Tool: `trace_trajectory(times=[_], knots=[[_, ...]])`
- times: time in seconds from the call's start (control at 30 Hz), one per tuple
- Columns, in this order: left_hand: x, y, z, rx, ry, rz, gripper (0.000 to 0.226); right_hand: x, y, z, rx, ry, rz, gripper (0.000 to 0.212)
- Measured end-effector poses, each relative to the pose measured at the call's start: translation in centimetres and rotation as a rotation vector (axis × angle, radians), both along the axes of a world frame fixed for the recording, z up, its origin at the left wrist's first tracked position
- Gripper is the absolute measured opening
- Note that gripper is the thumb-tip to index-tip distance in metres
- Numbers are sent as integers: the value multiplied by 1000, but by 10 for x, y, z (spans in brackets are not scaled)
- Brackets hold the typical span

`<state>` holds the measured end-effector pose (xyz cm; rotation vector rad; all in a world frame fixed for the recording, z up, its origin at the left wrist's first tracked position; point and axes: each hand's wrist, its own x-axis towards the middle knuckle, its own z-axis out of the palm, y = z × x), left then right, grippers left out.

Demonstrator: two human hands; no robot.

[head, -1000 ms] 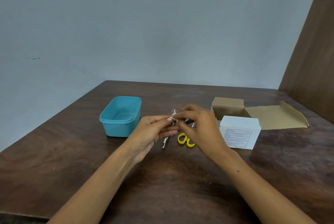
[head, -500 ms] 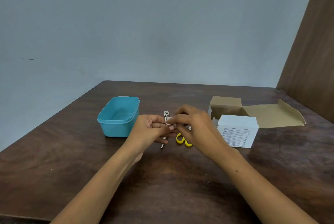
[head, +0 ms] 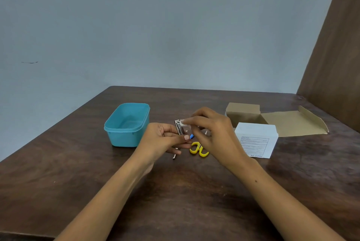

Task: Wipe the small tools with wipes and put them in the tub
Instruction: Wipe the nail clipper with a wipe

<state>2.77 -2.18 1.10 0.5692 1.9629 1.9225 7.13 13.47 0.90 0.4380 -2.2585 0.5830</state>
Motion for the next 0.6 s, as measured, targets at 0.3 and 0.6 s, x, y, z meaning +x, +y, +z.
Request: trace_trajectory(times=[0.3, 0.6], knots=[[0, -3, 0, -1, -13, -56, 15, -2, 2, -2, 172, -64, 12, 20], [-1, -4, 2, 34, -87, -86, 17, -1, 4, -1, 187, -72, -44, 13]])
